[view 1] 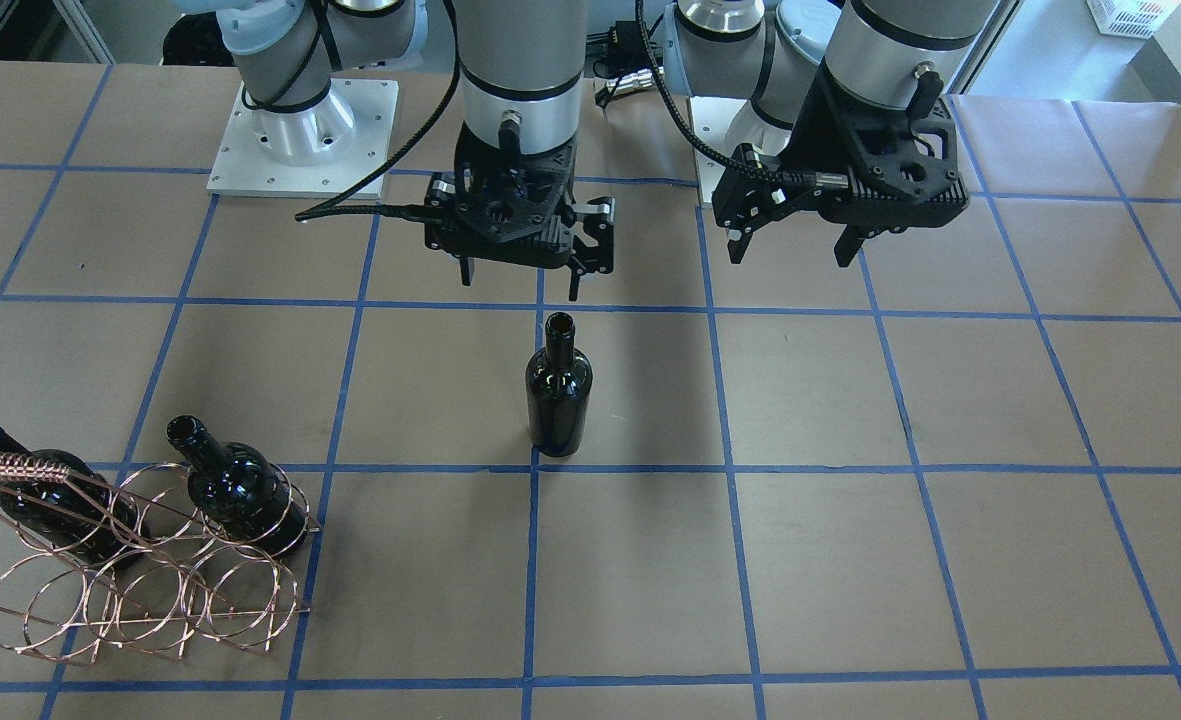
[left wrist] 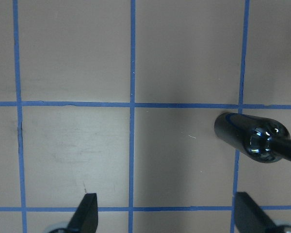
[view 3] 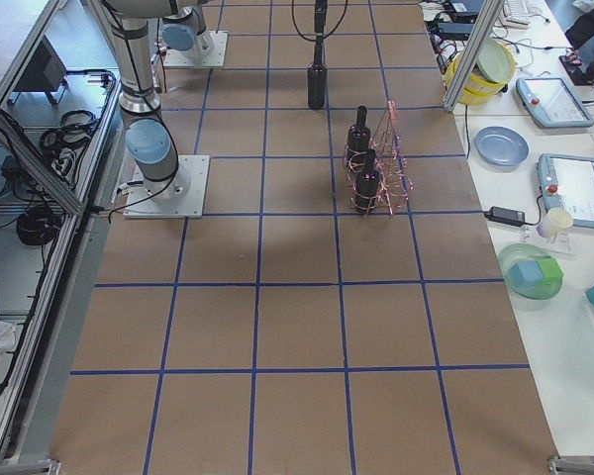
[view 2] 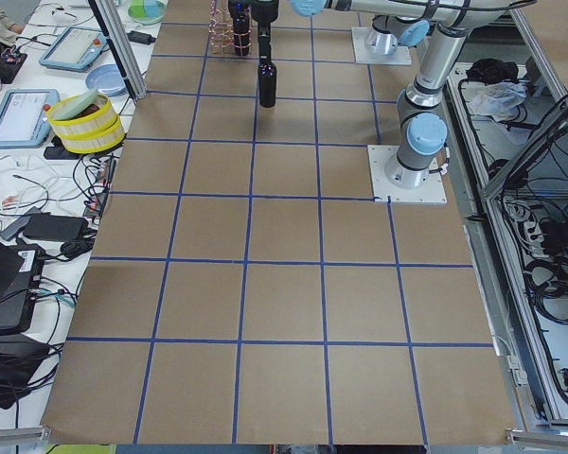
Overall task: Place wine into wine basket
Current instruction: 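Withdraw the left gripper while moving the right gripper above the bottle, then lower the right gripper and grasp the standing bottle by its neck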
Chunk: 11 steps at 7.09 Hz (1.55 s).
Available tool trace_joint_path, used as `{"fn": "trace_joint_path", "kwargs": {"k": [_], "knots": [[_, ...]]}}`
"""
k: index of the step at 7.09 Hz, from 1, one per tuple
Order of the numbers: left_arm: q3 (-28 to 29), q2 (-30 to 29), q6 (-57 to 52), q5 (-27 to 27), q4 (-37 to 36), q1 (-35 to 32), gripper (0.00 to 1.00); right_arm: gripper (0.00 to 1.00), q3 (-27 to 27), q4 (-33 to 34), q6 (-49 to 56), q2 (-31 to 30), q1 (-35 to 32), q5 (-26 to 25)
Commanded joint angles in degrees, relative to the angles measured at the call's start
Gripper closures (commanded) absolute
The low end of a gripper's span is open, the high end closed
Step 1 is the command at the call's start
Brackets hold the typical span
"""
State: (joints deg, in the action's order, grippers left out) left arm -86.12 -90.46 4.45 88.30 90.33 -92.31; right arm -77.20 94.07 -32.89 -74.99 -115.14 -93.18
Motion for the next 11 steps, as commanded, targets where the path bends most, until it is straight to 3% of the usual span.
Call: {"fn": "trace_joint_path", "kwargs": {"k": [1, 5, 9, 11], "knots": [[-0.3, 0.5, -0.1, 2.3, -0.1, 0.6, 0.0, 0.0, -0.5, 1.9, -0.1, 3.4, -1.5, 0.0], [-0.3, 0.6, -0.1, 1.6, -0.2, 0.4, 0.0, 0.01, -6.6, 10.8, 3.0, 6.4, -1.5, 0.0], [-0.4, 0.7, -0.1, 2.1, -0.1, 0.4, 0.0, 0.01, -6.7, 10.6, 2.5, 4.6, -1.6, 2.4], [-0.4, 0.7, 0.0, 2.2, -0.1, 0.3, 0.0, 0.09, -7.3, 10.6, 2.7, 4.7, -1.7, 2.1]]}}
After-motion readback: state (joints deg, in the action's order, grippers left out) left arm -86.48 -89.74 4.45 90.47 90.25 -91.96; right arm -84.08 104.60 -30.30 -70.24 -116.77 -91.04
